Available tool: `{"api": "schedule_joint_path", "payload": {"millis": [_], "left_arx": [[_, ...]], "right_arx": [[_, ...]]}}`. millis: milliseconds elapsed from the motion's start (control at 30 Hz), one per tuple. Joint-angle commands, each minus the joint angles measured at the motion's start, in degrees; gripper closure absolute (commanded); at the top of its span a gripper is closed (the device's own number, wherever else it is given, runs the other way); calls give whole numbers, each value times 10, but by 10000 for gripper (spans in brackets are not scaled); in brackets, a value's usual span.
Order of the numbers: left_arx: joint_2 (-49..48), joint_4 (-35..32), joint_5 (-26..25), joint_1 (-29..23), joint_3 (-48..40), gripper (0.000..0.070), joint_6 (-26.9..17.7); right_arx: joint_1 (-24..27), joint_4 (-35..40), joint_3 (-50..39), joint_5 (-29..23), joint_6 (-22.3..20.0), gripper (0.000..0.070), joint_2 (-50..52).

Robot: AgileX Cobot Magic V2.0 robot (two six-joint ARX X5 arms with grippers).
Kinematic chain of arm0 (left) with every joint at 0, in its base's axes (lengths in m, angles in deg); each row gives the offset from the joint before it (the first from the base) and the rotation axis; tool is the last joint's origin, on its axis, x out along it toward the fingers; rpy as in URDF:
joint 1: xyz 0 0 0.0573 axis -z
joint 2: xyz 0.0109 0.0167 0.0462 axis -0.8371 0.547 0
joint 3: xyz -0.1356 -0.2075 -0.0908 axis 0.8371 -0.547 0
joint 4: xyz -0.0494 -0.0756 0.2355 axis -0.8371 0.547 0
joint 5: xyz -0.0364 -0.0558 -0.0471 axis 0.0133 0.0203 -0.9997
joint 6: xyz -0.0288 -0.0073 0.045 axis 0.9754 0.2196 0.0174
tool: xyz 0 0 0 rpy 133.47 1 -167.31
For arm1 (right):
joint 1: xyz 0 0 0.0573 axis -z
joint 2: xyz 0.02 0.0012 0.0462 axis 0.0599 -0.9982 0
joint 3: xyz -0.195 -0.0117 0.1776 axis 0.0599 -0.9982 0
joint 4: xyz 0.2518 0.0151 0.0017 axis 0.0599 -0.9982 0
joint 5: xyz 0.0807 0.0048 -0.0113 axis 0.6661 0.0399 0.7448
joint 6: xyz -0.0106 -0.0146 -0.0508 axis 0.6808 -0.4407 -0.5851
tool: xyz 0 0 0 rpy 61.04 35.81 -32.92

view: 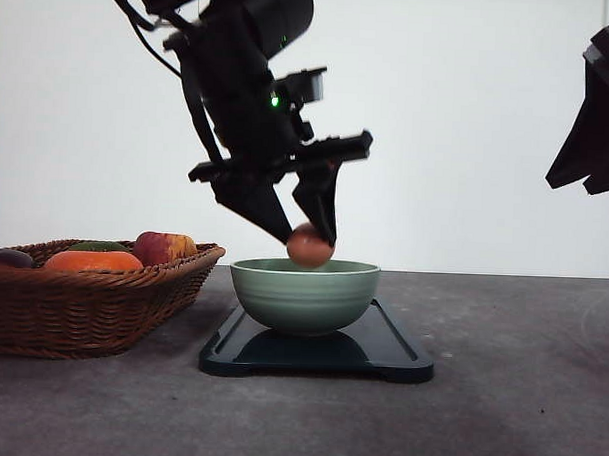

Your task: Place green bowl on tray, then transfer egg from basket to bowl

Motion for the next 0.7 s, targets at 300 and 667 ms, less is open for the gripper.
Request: {"api": "schedule_joint_path", "payload": {"millis": [300,667], "left_arx": [[45,-16,0,5,11,472,2],[61,-21,0,5,11,472,-2]], "right_arx": [[-2,5,3,0,-4,434,-5],[-2,5,3,0,-4,434,-5]]}}
